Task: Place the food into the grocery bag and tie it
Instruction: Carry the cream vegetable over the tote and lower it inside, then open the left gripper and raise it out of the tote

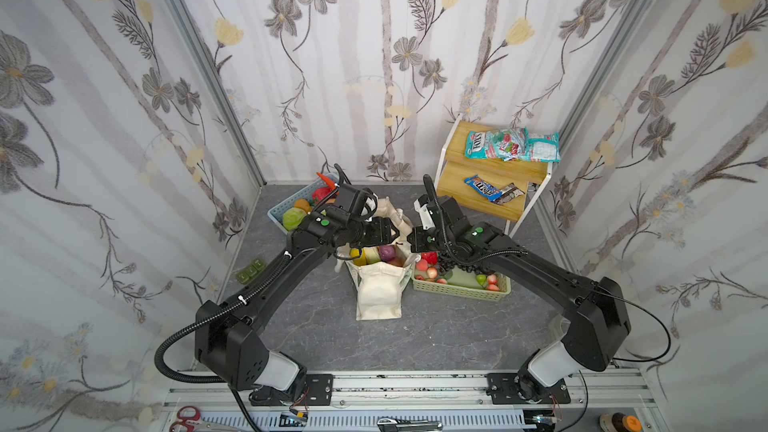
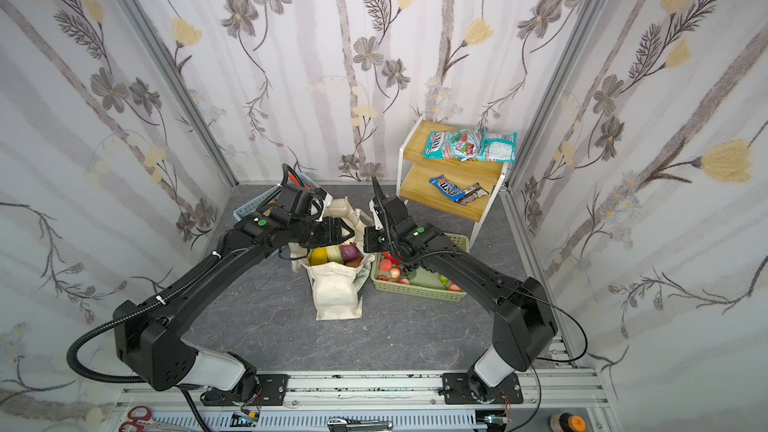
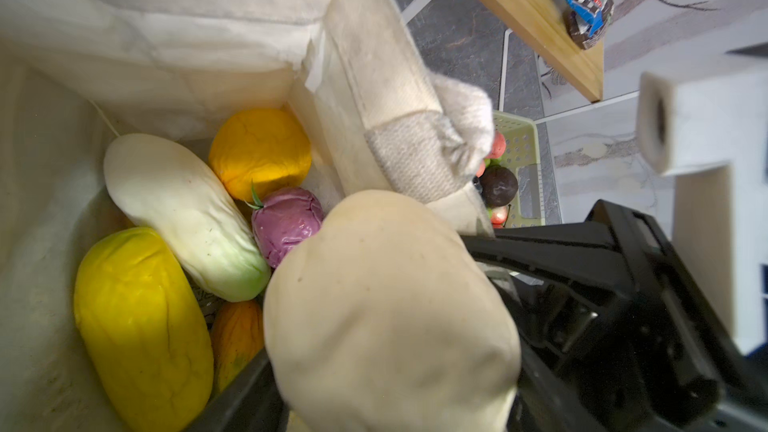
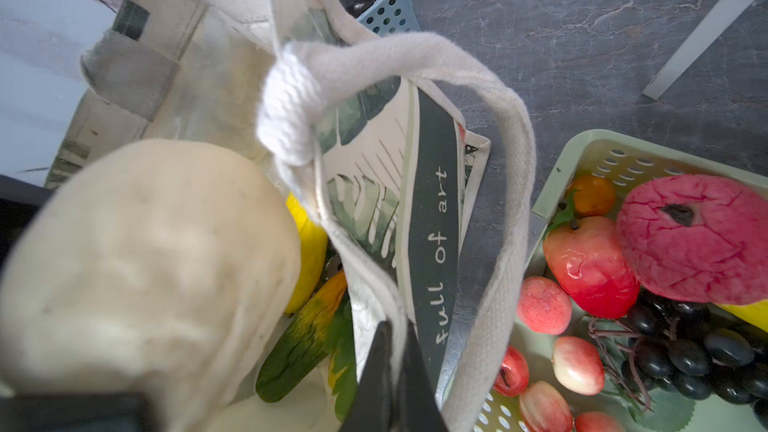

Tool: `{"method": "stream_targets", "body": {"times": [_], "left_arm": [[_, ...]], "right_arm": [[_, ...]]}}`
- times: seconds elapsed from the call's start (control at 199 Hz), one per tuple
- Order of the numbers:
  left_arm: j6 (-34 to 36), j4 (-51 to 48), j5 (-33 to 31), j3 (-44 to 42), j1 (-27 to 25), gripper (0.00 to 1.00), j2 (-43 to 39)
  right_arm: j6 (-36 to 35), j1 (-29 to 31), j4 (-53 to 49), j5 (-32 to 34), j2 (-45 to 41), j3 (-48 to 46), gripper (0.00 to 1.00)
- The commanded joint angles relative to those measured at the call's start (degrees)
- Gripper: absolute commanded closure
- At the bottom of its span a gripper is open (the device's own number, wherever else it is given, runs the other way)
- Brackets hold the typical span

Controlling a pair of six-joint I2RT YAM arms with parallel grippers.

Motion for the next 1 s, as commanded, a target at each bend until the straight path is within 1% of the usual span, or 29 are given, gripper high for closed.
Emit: {"method": "stream_targets", "body": {"times": [0.0, 0.161, 0.562, 0.622, 0.797, 0.998], "left_arm": [[1.2, -0.9, -1.7, -1.0, -0.1, 0.29, 0.8], [1.6, -0.8, -2.5, -2.2, -0.4, 0.29, 2.4], [3.2, -2.8, -8.8, -2.7, -1.9, 0.29, 7.8], [3.1, -3.4, -9.9, -2.6, -2.3, 0.26, 8.6], [2.3, -5.1, -11.8, -1.7, -2.6, 0.13, 8.9], [1.3, -6.3, -12.0, 0.8, -2.5, 0.08, 7.6]], "right_arm": [[-0.5, 0.0, 0.1, 0.4, 0.5, 0.9, 0.98], [-0.5, 0.0, 0.0, 0.6, 0.3, 1.0, 0.98], [-0.6, 0.0, 0.0, 0.8, -0.4, 0.9, 0.98], [-0.6, 0.0, 0.0, 0.8, -0.4, 0.9, 0.98], [-0.7, 0.0, 0.0, 1.1, -0.8, 0.8, 0.98], [-0.7, 0.0, -0.1, 1.3, -1.3, 0.7, 0.96]]}}
